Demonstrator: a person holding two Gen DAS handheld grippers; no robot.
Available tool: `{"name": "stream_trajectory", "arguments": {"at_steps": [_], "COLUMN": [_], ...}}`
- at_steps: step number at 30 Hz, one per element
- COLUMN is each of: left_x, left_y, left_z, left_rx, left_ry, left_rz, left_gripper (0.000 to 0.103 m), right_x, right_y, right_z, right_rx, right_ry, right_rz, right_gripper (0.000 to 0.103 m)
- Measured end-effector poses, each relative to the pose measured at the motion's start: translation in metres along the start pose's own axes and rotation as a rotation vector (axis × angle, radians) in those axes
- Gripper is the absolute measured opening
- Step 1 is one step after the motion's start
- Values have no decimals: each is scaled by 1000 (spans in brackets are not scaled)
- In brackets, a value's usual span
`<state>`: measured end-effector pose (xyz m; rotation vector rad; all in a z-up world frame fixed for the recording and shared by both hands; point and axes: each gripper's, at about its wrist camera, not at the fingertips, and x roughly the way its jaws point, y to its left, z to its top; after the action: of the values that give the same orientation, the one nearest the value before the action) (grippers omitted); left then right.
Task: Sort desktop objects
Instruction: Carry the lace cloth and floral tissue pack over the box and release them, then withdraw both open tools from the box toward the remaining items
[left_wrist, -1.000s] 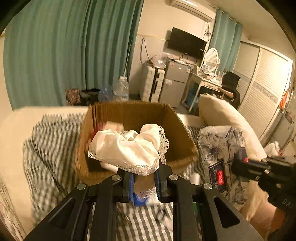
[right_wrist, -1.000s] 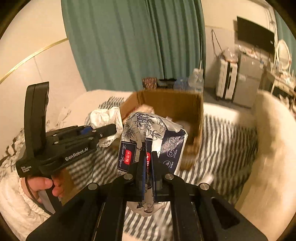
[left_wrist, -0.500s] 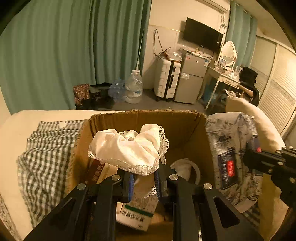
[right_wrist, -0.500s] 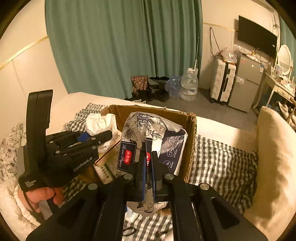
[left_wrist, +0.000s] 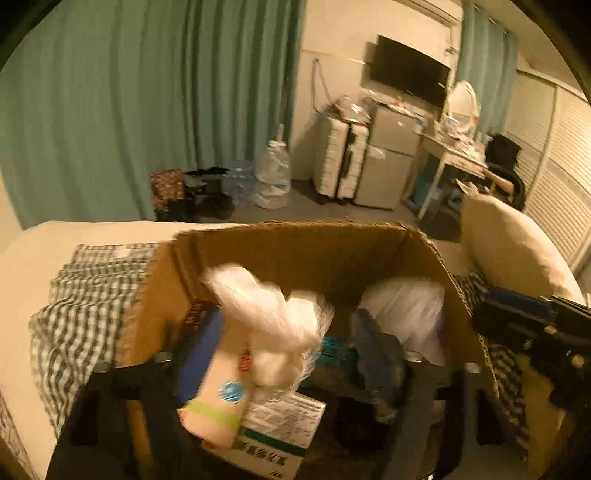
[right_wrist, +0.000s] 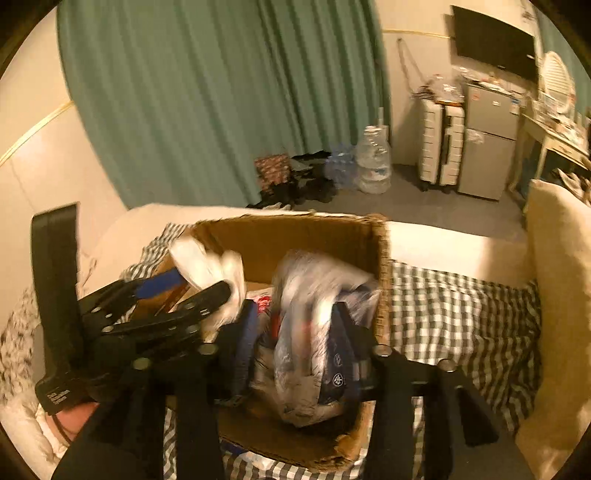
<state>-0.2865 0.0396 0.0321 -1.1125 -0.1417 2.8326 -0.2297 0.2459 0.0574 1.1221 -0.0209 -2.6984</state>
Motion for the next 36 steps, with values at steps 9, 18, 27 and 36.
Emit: {"name": "stream_trajectory", "arguments": {"at_steps": [9,18,27,36], "left_x": [-61,-117,-122,-92], "left_y": [16,5,-8,26], "left_z": [-17,-61,-159,-237], "left_rx": [18,24,47,-6], "left_ry": [-31,-75,-25,56], "left_rz": [82,70,76,55], "left_gripper": [97,103,103,103], "right_x": [-59,-114,-109,-75], "right_y": [8,30,16,30], "right_z": [-8,-68,-145,-199], "right_rx": [12,-64,2,-68], "right_ry": [-49,-50,30,110], "right_rz": [-22,-82,-85,-216], "right_gripper": [47,51,72,80]}}
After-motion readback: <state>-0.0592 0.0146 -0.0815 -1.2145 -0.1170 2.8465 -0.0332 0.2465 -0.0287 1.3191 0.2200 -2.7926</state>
